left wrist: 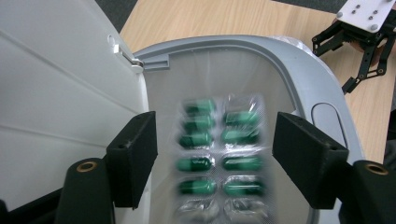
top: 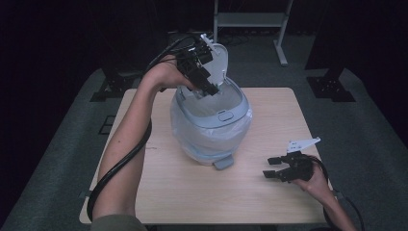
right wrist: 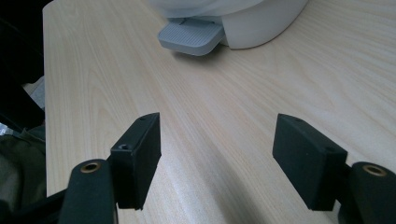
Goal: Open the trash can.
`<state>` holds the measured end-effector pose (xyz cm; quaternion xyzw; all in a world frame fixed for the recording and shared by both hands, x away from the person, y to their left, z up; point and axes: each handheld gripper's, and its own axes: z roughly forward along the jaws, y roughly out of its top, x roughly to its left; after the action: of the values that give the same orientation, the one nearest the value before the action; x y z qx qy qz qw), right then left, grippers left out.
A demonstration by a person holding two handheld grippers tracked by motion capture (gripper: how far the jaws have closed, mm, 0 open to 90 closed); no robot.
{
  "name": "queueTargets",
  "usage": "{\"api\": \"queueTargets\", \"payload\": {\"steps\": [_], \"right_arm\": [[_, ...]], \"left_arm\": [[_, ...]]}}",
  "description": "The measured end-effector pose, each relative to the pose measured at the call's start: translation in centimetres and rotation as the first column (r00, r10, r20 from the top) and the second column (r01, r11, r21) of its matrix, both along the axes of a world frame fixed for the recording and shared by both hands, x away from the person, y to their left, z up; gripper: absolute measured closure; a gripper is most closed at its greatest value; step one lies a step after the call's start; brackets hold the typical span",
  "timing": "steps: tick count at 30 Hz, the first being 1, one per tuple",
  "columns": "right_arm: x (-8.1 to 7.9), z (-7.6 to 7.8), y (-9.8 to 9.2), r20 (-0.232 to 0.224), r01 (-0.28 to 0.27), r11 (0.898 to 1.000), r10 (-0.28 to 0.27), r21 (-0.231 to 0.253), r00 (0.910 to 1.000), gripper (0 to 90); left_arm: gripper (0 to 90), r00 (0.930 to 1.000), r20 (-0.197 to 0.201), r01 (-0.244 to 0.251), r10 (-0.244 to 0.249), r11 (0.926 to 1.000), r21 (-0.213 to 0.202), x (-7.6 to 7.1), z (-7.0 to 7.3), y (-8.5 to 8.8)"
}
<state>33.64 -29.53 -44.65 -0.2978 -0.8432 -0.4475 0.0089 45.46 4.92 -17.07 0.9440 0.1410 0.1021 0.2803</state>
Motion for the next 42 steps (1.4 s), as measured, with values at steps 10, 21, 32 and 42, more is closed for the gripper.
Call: {"api": "queueTargets", "payload": {"steps": [10, 21, 32, 42], "right_arm": [[0.1, 0.2, -0.1, 0.005, 0.006, 1.0, -0.006, 0.005, 1.0, 31.3], [0.0, 0.3, -0.2, 0.004, 0.012, 1.0, -0.012, 0.006, 0.9999, 31.3], [0.1, 0.2, -0.1, 0.003, 0.013, 1.0, -0.013, 0.003, 0.9999, 31.3], [0.1, 0.1, -0.1, 0.0, 0.016, 1.0, -0.016, 0.0, 0.9999, 31.5]], "left_arm": [[29.5, 0.9998, -0.019, 0.004, -0.004, 0.9994, -0.036, -0.7, 0.2, 1.1], [28.6, 0.9999, -0.013, 0.001, -0.002, 0.9979, -0.065, -2.1, 0.4, 2.6], [27.4, 0.9999, -0.007, -0.01, 0.009, 0.9961, -0.088, -3.2, 0.3, 4.6], [26.8, 0.9995, -0.005, -0.031, 0.031, 0.9932, -0.112, -3.9, 0.2, 6.7]]}}
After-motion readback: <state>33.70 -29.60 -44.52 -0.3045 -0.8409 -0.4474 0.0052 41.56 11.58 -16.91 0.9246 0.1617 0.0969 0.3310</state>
